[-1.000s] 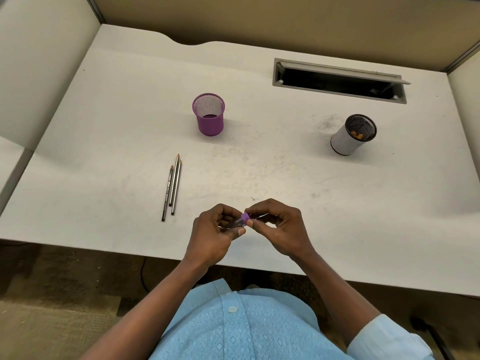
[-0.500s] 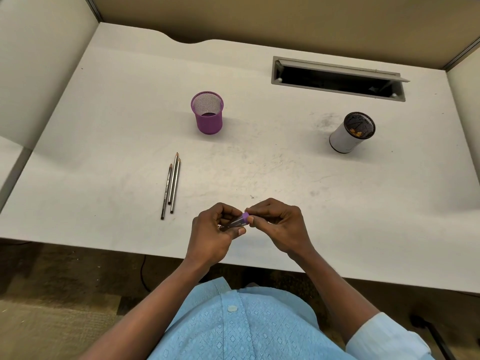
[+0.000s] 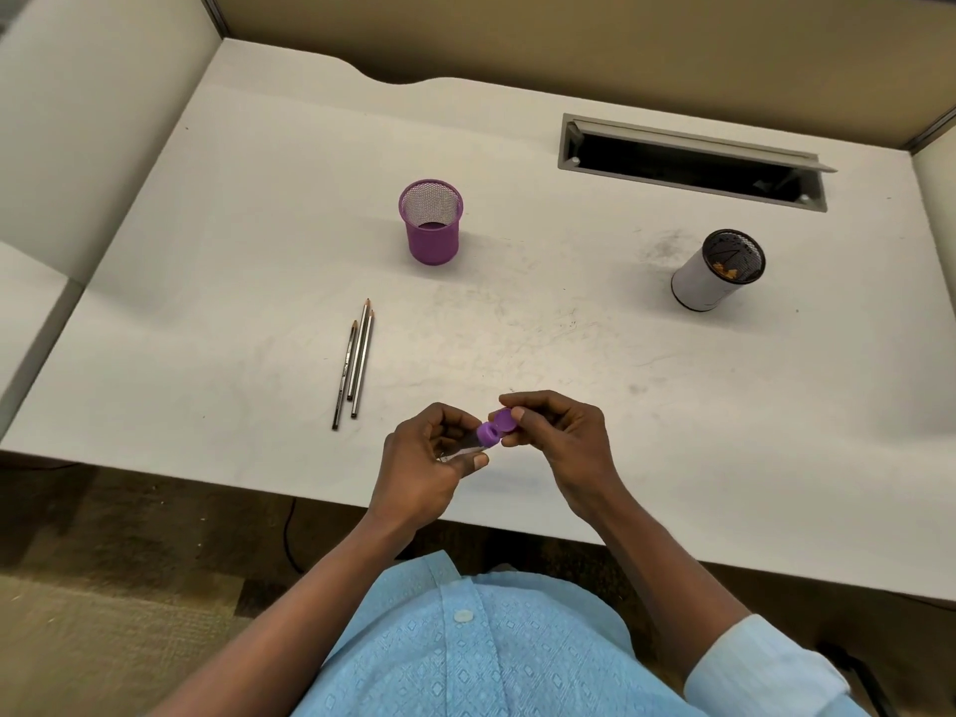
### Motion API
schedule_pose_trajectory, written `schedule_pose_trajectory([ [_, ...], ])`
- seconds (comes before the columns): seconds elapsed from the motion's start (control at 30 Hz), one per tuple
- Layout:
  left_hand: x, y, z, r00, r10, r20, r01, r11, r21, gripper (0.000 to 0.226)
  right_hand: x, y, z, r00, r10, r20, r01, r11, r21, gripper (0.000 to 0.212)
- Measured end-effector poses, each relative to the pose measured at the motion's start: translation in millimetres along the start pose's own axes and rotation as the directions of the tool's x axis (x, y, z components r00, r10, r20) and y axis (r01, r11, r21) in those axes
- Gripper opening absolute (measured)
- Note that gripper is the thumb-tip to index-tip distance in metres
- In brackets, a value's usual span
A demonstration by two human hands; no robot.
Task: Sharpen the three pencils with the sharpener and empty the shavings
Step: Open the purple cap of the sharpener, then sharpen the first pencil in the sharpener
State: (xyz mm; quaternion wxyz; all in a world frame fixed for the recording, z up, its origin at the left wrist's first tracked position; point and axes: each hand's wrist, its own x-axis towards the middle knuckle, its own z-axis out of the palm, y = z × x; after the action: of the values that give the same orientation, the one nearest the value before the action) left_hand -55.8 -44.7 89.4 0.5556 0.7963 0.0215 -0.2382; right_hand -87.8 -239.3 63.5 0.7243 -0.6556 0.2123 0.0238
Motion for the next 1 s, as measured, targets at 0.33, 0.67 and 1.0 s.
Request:
schedule_pose_trajectory([
  [0.33,-8,-9,-26,0.993,-0.043,-0.113,0.034,0.996,-0.078,0.036,38,2,43,0.974,0.188,-0.122,-0.198,0.977,-0.074,0.012],
  [0.67,-20,-19,-58,0.954,-0.099,-0.285,0.049,0.983,-0.177,0.038,112,18,134,0.993,0.106,-0.052,-0.115,0.766,-0.633,0.038],
  [1.0,-23,-29,-78,0.931,-0.13,-0.342,0.064,0.978,-0.2,0.039,137,10,185,0.994,0.09,-0.053,-0.097,0.603,-0.791,0.051],
])
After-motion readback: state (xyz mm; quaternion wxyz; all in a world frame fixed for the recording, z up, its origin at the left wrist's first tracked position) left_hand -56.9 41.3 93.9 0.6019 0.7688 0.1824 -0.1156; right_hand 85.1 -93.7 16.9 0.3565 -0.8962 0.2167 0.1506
